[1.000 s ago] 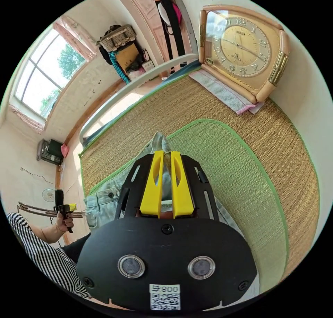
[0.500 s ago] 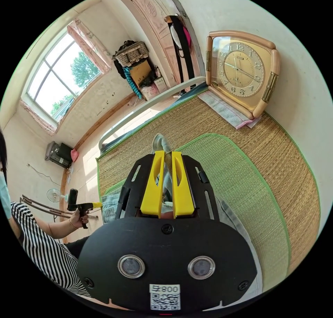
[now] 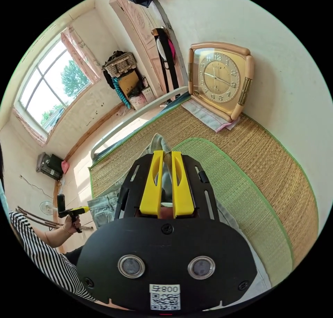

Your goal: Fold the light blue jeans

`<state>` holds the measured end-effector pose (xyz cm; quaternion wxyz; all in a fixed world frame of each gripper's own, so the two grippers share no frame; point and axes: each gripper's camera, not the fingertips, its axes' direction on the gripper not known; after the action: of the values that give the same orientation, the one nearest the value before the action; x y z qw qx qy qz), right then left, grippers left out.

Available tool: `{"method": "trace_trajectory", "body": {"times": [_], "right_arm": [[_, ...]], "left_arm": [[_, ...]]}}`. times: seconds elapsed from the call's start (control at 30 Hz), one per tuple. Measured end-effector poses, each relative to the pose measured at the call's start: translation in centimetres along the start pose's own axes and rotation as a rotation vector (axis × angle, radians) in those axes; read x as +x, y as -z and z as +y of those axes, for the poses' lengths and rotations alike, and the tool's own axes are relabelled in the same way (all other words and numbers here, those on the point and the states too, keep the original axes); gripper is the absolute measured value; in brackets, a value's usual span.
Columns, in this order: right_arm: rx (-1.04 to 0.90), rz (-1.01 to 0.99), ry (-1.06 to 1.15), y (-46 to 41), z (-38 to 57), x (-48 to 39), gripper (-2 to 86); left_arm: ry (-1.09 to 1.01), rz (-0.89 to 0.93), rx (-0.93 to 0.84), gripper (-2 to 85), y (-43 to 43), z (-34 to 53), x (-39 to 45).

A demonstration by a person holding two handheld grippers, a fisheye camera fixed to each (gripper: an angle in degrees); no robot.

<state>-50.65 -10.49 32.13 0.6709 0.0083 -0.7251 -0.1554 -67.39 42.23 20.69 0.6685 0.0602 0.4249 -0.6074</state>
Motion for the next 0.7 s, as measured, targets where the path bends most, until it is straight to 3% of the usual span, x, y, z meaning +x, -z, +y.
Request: {"method": "trace_trajectory", "body": {"times": [0.07, 0.17, 0.33, 0.47, 0.7], "right_arm": [[-0.089, -0.016, -0.122, -2.7, 0.4, 1.9, 7.3], [-0.064, -0.026, -0.159, -3.3, 2.3, 2.0, 7.8], [-0.155, -0.036, 0.083, -7.5, 6.1, -5.8, 8.1], [-0.298, 0.180, 0.294, -13.9, 8.3, -11.7, 10.3], [-0.336, 0.261, 0.327, -16.3, 10.1, -12.3, 8.9]], "left_arm": [[0.052, -0.025, 0.011, 4.3, -0.9, 0.2, 0.0], [0.012, -0.062, 0.089, 6.0, -0.5, 0.3, 2.1], [-0.160, -0.025, 0.031, 7.0, -4.1, -1.9, 7.1], [-0.319, -0.008, -0.091, 8.2, -10.9, -5.3, 12.1], [-0.536, -0.182, -0.208, 8.9, -19.9, -10.1, 18.4]]}}
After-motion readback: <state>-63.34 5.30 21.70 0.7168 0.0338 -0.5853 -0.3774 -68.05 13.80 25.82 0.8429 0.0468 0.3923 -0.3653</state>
